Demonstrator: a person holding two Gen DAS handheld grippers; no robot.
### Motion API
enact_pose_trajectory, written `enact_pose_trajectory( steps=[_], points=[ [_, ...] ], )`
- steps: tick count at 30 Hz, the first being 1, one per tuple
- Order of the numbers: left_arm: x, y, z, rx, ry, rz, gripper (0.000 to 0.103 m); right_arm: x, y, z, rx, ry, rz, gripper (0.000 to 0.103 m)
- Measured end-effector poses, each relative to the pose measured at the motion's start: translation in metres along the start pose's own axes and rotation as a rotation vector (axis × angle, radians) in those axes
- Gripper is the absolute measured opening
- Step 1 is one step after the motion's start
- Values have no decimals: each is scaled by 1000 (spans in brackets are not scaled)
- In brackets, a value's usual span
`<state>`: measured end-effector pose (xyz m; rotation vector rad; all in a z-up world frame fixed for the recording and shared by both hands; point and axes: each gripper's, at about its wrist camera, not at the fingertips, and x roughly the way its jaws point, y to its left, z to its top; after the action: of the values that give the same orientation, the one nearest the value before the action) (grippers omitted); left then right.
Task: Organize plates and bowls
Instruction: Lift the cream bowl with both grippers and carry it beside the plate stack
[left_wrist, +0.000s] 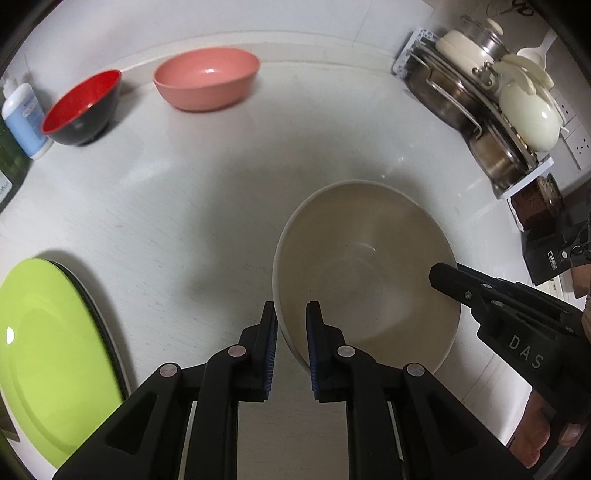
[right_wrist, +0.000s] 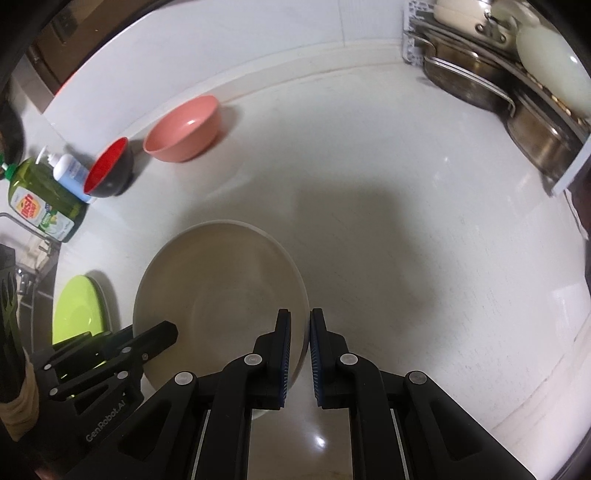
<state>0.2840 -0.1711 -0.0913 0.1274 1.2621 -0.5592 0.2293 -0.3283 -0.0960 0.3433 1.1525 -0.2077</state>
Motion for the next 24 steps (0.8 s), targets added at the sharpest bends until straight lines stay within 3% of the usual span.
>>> enact_pose_trajectory(
  steps=[9,22,24],
  points=[
    [13,-7,-4,-7,45,-4,16,9,-10,-3,5,27,-7,12],
    [15,-5,-4,-34,40,-24,19,10,-10,-2,3,27,1,14],
    [13,-4,-4,-36,34,-23,23,9,-11,-1,3,30,7,19]
  ],
)
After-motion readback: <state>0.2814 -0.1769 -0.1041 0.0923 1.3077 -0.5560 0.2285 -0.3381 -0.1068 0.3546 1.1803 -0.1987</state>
